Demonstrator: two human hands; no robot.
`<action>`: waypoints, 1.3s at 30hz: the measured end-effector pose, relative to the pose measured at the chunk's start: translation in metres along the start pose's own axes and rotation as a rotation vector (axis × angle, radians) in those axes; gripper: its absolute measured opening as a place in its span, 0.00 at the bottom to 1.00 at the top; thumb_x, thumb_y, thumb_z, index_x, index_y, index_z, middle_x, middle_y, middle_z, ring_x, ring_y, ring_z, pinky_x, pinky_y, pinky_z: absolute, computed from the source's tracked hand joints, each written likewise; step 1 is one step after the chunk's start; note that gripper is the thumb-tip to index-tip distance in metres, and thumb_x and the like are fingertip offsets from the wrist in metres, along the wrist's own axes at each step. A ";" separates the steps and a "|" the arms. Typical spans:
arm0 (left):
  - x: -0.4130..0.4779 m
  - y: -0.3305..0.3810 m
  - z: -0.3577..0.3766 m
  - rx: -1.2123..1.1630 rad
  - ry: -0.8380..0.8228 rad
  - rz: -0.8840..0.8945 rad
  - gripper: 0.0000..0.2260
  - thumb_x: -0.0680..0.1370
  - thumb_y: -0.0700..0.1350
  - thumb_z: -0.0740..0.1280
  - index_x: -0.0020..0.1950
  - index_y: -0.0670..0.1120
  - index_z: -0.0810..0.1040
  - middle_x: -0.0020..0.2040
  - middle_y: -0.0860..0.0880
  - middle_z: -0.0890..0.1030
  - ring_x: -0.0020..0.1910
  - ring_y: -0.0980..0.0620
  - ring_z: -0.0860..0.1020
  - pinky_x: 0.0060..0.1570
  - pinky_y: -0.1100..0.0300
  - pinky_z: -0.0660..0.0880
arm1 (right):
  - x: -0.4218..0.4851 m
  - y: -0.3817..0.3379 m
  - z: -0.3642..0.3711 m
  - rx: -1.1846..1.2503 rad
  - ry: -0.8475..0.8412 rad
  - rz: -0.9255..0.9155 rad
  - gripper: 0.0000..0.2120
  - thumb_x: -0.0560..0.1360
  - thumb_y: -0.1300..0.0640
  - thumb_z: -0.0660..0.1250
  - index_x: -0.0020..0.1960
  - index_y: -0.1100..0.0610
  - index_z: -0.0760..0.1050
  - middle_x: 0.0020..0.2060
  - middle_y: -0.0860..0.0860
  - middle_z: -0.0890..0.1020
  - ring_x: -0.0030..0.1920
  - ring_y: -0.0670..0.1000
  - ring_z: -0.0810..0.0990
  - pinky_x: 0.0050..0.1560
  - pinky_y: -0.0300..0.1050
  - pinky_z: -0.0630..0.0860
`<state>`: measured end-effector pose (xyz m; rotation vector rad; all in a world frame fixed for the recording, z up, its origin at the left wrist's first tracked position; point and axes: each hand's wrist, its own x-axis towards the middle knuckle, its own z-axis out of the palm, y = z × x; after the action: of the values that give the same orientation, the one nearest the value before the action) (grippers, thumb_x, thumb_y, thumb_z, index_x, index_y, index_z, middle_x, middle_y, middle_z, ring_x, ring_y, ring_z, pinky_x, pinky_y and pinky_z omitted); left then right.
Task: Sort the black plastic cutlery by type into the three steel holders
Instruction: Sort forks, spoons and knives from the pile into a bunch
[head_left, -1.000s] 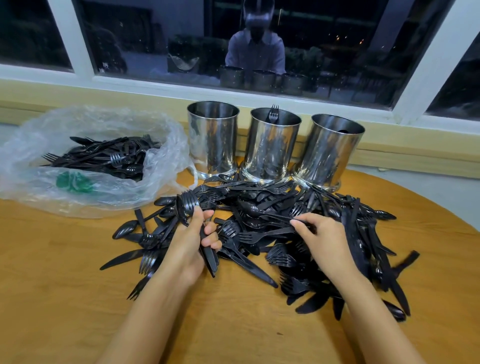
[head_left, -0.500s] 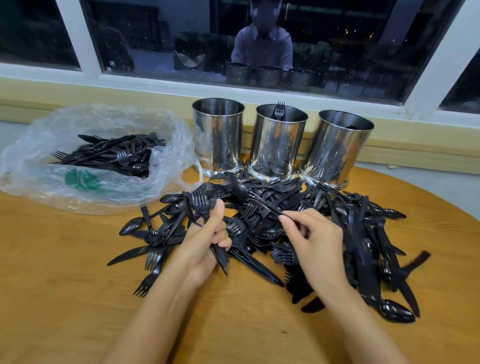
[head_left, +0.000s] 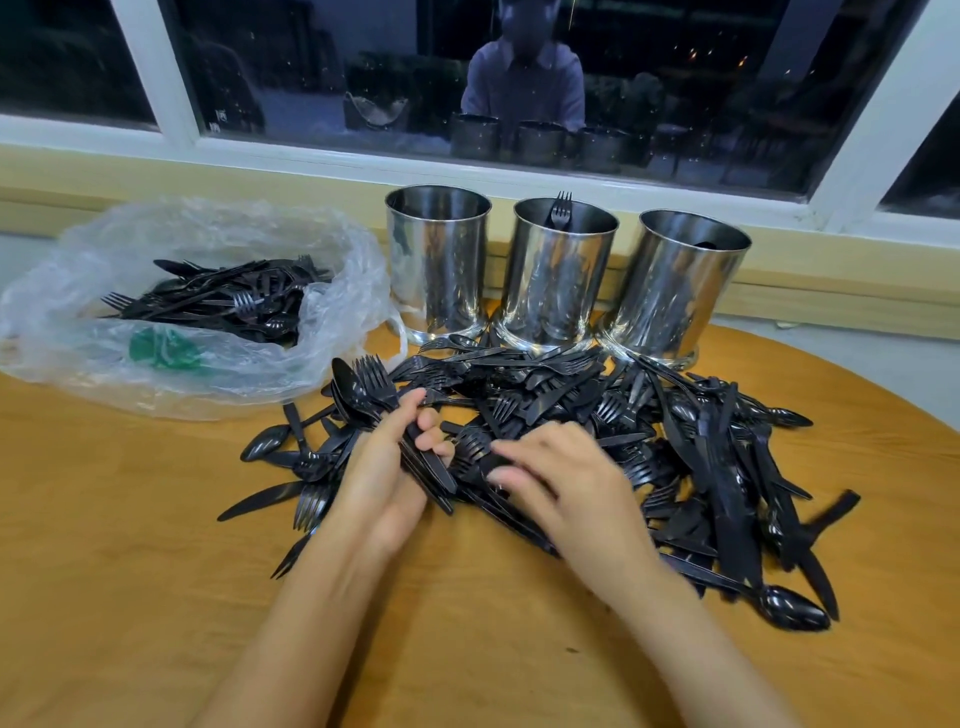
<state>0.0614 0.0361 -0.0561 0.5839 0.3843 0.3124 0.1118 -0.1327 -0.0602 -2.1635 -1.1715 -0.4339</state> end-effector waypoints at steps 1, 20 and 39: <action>-0.001 0.001 0.000 -0.001 -0.006 0.006 0.03 0.82 0.43 0.60 0.53 0.44 0.73 0.32 0.52 0.69 0.26 0.57 0.64 0.28 0.66 0.66 | 0.001 0.012 -0.006 -0.009 0.028 0.094 0.17 0.78 0.45 0.61 0.57 0.52 0.82 0.45 0.44 0.79 0.48 0.46 0.75 0.48 0.39 0.74; -0.004 -0.007 0.003 0.044 -0.047 -0.052 0.09 0.84 0.46 0.57 0.57 0.43 0.74 0.32 0.52 0.68 0.25 0.58 0.64 0.26 0.66 0.68 | -0.003 0.076 -0.026 -0.410 -0.137 0.339 0.09 0.79 0.54 0.66 0.55 0.52 0.83 0.49 0.48 0.80 0.49 0.50 0.66 0.45 0.45 0.64; -0.009 -0.021 0.011 0.211 -0.041 -0.018 0.23 0.69 0.59 0.67 0.52 0.41 0.74 0.31 0.52 0.65 0.27 0.58 0.63 0.28 0.66 0.68 | 0.002 -0.020 0.016 0.144 0.159 0.076 0.10 0.80 0.55 0.64 0.58 0.56 0.79 0.43 0.47 0.78 0.41 0.41 0.78 0.42 0.34 0.76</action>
<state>0.0623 0.0111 -0.0576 0.7916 0.3852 0.2439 0.0961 -0.1122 -0.0636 -2.0039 -0.9984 -0.4651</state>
